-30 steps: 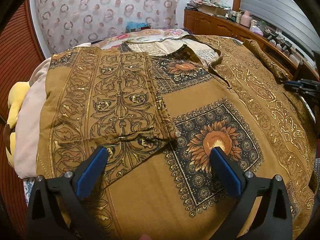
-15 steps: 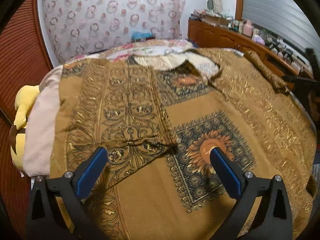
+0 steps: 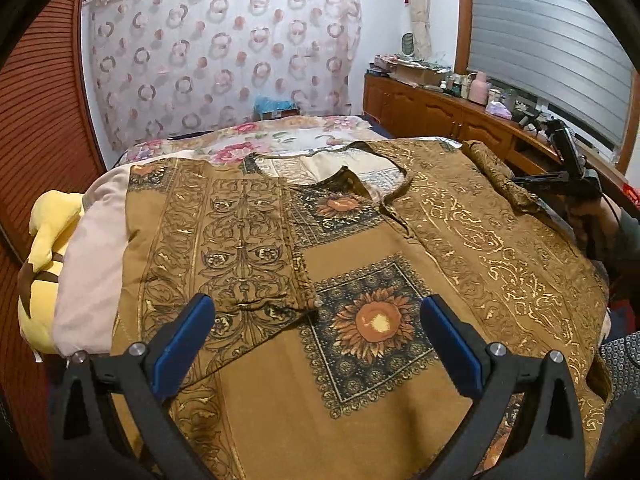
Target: Fold small clothes
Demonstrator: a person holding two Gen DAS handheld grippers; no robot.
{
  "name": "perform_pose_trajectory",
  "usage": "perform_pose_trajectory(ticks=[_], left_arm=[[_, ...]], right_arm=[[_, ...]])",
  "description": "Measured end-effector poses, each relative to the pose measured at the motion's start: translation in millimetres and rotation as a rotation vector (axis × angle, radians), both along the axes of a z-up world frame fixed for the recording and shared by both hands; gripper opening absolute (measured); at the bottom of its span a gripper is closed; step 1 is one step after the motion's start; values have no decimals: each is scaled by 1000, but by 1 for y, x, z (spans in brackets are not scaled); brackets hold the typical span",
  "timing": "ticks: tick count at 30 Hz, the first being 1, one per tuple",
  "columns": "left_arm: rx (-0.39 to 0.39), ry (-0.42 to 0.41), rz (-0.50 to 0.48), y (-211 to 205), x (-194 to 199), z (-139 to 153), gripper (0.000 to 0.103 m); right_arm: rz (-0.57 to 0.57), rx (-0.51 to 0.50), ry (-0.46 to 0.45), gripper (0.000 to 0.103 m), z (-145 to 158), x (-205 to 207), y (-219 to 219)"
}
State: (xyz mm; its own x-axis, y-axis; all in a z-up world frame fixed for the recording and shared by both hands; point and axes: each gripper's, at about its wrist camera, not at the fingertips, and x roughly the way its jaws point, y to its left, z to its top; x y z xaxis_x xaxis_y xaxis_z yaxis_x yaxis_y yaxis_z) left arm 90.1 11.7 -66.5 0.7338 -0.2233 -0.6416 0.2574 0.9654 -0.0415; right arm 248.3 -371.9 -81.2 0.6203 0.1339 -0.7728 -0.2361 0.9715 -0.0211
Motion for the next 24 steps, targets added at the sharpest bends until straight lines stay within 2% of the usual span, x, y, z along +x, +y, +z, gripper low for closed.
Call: perform_pose_trajectory(ticks=[3,11,15,20,22,24], left_arm=[[-4,2,-7,1,-2,0,103],[-6,-5,7,4,-3,1,103],[-13,-9,14,6,-5,2,103],[-10,-16,20,8,-5,5,103],[-12,-19,24,10,-5,6,103],[-16,-21,29,11,-5,7,103]], right_arm=[[62,-18,-26,4,5,-5,11],[161,47,-135,3,46,-23,45],[267,87,-145,3,58,-35,85],[332,121,-169,3,67,-47,109],[338,151,-155,13,70,-46,106],[314,168,-151,39,72,-46,99]])
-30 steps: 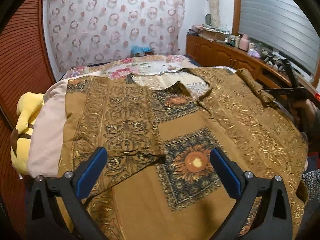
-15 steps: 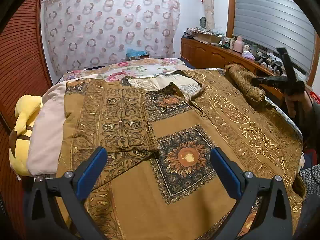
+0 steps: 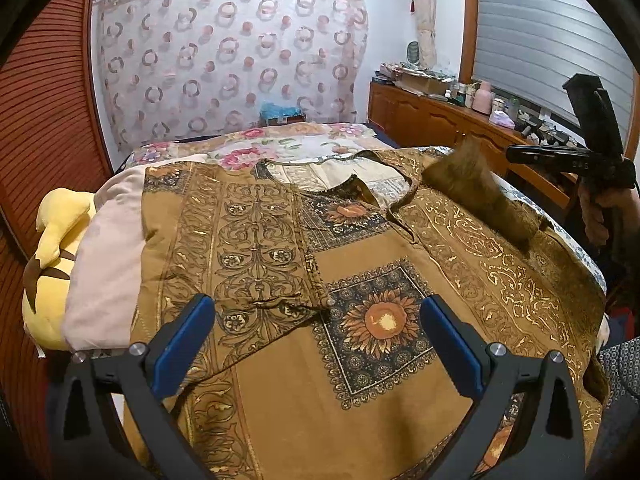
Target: Fold small clothes
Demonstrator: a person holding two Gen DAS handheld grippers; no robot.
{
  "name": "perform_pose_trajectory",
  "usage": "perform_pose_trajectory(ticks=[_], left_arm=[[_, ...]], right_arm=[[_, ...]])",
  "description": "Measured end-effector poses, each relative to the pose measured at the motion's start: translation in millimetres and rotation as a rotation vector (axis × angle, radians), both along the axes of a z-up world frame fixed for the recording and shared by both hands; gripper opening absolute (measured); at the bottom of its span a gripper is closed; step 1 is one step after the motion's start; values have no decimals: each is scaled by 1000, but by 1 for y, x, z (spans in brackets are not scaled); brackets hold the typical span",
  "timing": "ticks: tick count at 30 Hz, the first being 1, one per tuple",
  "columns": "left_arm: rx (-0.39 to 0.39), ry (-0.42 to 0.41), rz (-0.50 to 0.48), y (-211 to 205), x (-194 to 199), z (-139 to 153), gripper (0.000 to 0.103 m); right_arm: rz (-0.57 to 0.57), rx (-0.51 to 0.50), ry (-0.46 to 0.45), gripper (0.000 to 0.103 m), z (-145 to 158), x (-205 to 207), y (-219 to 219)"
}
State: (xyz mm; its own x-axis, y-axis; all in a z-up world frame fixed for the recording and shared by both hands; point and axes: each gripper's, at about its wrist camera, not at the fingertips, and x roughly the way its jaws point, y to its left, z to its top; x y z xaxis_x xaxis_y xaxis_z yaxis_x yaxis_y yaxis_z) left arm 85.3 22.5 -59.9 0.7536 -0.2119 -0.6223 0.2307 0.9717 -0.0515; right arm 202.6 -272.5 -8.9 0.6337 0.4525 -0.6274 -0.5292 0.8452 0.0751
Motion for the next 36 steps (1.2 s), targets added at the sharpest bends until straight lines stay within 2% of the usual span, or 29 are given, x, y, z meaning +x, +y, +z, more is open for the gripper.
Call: perform_pose_trajectory(ticks=[5,10,18,23,28,32,36], left_arm=[[1,-6,7,1,1,1,103],[9,-2,20,6,8,2,103],[30,19,45,18,25,-3,103],[50,22,76,29,41,-1,103],[11,22,94,53,59,7,102],[0,35,105,70,77,12,93],[-21,66,130,87,102,15,78]], right_arm=[[-79,-56,1,41,-6,4,-23],[-140,-128,51,41,-29,20,-37],[-138,-167,139,41,-65,19,-50],[-148,-164,157,41,-71,39,-51],[-170,-154,170,41,-70,69,-54],[-172,-163,193,45,-71,96,-54],[-175,-145,231,50,-74,121,-53]])
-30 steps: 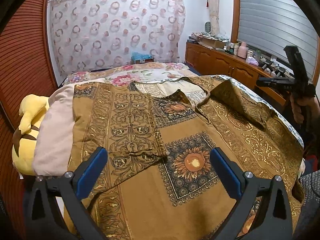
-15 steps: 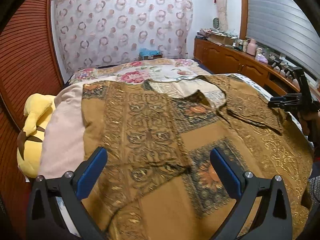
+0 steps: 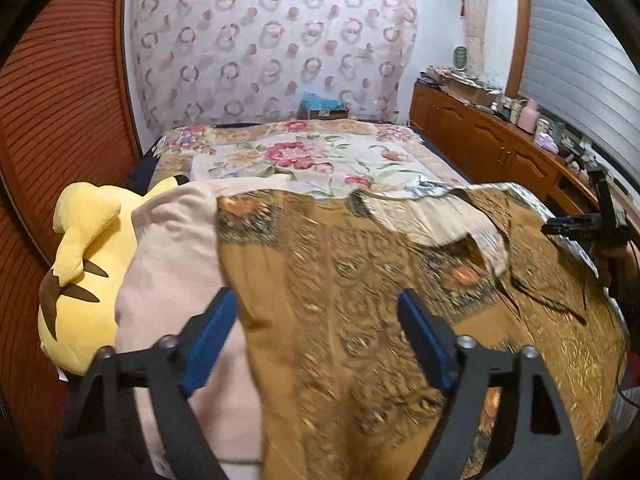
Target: Fold small clothes
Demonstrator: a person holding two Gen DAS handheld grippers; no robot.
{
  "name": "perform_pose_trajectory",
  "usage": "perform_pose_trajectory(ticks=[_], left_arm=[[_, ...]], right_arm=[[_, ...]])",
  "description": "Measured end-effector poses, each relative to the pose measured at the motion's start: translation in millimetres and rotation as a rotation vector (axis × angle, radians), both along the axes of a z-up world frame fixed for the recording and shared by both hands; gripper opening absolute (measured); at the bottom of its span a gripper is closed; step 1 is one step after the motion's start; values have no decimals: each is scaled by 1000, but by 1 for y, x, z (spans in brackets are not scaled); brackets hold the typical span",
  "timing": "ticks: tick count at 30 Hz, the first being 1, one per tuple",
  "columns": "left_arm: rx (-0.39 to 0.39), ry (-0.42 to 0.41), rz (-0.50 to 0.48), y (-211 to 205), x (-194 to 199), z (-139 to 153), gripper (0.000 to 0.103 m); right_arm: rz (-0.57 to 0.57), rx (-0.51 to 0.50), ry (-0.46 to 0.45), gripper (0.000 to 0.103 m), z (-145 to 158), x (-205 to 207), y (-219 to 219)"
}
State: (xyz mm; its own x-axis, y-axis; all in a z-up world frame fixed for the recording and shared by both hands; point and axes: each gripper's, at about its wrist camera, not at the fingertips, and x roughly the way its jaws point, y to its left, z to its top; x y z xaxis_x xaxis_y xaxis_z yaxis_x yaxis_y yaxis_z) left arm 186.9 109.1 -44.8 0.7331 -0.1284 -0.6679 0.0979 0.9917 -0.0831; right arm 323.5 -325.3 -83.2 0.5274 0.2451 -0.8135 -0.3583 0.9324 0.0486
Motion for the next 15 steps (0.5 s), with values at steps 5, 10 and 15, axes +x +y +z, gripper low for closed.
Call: perform_pose_trajectory(ticks=[5,10,15], left_arm=[[12,31,24,16,29,0,74],[-2,68,51,33,54,-6,62],[-5,102,58,41,69,-15,47]], right_arm=[[16,-13,26,50,-1,21,6],[18,-10,42,50,-1,38,8],[33,-19,37,50,-1,44,14]])
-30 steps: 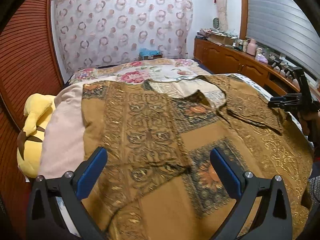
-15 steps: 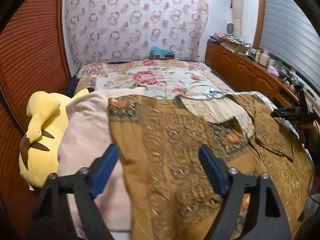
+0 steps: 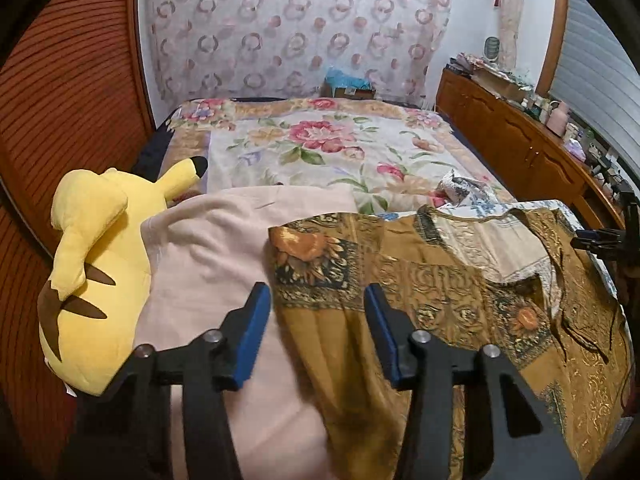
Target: Fold small clothes
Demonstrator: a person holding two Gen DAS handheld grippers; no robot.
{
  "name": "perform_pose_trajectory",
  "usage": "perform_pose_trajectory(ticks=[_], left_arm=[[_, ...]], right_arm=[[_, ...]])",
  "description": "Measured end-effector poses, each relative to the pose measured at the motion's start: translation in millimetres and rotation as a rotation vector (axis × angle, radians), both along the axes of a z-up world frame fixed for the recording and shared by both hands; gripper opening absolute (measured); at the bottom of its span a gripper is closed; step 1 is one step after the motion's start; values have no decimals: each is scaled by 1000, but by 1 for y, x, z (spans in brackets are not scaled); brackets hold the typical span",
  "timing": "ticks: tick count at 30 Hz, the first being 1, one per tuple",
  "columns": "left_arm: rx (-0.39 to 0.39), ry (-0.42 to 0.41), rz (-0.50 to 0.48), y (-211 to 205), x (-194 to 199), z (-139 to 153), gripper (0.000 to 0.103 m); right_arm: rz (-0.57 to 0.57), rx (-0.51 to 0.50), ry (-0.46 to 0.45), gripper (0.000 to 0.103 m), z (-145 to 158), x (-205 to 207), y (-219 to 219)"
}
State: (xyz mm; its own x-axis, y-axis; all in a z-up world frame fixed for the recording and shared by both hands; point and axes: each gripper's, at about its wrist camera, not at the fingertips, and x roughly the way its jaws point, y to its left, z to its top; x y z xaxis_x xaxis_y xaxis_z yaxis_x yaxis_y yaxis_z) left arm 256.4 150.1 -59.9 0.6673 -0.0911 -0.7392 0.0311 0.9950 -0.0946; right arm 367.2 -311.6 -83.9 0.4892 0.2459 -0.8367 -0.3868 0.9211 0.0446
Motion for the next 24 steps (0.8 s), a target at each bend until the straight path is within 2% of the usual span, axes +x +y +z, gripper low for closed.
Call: perform_pose_trajectory(ticks=[10,13,15,16,18,20,24], left_arm=[[-16,29,-36,-2,12,-9,43],[-24,31,-40,-3,12,-10,31],[-44,27,-55,-3,11,-8,12],[-59,25,-61,-3,10,-7,8],[-64,19,-65,-5,8,-2,5],[-59,3,-72,-8,4,7,4],[-51,-71,-71,-15,-7,35,3]], right_arm=[[53,1,-13,50,-2,1,14],[68,4,-4,41,-2,-2,16],[75,13,12,24,-1,-4,17],[76,12,12,22,0,-4,17],[94,28,18,5,0,-9,17],[92,39,14,2,1,-14,16],[57,80,-74,1,23,-28,9]])
